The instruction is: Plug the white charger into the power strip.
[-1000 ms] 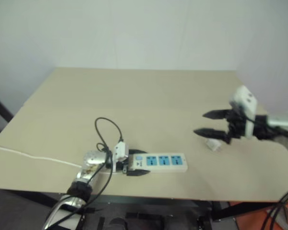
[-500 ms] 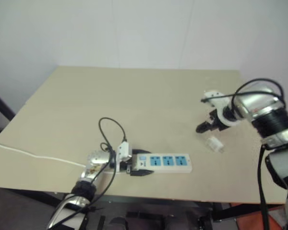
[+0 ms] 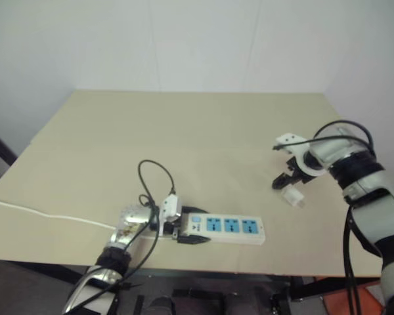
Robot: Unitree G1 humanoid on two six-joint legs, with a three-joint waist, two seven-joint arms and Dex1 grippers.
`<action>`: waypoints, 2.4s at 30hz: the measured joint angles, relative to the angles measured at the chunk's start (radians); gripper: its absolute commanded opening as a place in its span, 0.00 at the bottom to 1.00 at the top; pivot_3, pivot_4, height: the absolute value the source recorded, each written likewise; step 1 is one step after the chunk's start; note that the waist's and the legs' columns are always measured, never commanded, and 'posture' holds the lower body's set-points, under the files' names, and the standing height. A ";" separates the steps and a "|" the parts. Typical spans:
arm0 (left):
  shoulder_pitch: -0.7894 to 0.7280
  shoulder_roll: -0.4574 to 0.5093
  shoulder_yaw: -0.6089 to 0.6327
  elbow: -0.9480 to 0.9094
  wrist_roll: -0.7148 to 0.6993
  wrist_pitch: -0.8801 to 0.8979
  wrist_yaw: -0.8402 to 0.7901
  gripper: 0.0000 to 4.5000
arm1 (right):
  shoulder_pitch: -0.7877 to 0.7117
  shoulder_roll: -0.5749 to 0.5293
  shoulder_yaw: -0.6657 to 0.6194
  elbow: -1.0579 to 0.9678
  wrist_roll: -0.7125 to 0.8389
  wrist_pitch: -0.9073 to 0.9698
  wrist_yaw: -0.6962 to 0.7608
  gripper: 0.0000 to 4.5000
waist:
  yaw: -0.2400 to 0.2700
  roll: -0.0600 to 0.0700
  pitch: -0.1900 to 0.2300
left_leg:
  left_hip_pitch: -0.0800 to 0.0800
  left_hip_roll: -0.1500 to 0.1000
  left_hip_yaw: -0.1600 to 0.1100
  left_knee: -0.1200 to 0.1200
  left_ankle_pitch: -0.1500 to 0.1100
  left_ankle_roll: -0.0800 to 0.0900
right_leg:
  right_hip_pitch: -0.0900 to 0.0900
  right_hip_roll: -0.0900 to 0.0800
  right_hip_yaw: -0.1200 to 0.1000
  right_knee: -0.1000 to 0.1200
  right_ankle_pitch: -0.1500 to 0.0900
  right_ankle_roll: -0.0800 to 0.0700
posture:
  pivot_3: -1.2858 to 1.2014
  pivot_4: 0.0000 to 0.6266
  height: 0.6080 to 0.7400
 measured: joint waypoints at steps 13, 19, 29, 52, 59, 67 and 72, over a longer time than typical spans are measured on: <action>0.009 0.008 -0.005 -0.018 0.000 0.006 -0.001 0.74 | 0.056 0.044 0.015 0.098 -0.134 -0.102 0.112 1.00 | -0.008 0.000 0.000 | 0.001 0.000 0.000 0.000 0.000 0.000 | 0.001 0.000 0.000 0.000 0.000 0.000 | 0.52 0.24 1.00; 0.011 0.011 -0.008 -0.018 0.000 0.006 0.007 0.74 | 0.055 0.069 0.000 0.132 -0.186 -0.148 0.147 0.73 | -0.010 0.000 -0.001 | 0.003 0.000 0.000 0.001 0.000 0.000 | 0.003 0.000 0.000 0.000 0.000 0.000 | 0.52 0.24 1.00; 0.012 0.016 -0.011 -0.018 0.000 0.006 0.010 0.74 | 0.063 0.080 -0.030 0.120 -0.232 -0.156 0.188 0.25 | -0.012 0.000 -0.001 | 0.004 0.000 0.000 0.001 0.000 0.000 | 0.005 0.000 0.000 0.000 0.000 0.000 | 0.52 0.24 1.00; -0.035 0.020 -0.019 0.059 0.002 -0.015 -0.002 0.74 | 0.780 0.462 -0.851 -0.856 0.257 -0.601 -0.213 0.25 | -0.018 -0.004 -0.004 | 0.015 0.001 -0.002 -0.001 0.000 0.000 | 0.017 0.001 -0.001 -0.001 -0.001 0.002 | 0.52 0.24 1.00; -0.034 0.030 -0.017 0.057 0.002 -0.008 0.001 0.74 | 0.870 0.463 -0.726 -0.791 0.277 -0.884 -0.038 0.25 | -0.020 -0.004 -0.004 | 0.016 0.001 -0.002 -0.001 0.000 0.000 | 0.018 0.002 0.000 -0.001 -0.003 0.006 | 0.52 0.24 1.00; -0.028 0.035 -0.018 0.036 0.002 0.005 0.002 0.74 | 0.872 0.454 -0.650 -0.630 0.285 -1.050 0.096 0.25 | -0.020 -0.004 -0.004 | 0.016 0.002 -0.002 -0.001 0.000 0.000 | 0.018 0.003 0.000 -0.001 -0.003 0.005 | 0.52 0.24 1.00; -0.019 0.042 -0.018 0.022 0.002 0.007 0.007 0.74 | 0.893 0.438 -0.619 -0.619 0.296 -1.059 0.137 0.25 | -0.021 -0.004 -0.004 | 0.017 0.002 -0.002 -0.001 0.000 0.000 | 0.018 0.003 0.000 -0.001 -0.003 0.005 | 0.52 0.24 1.00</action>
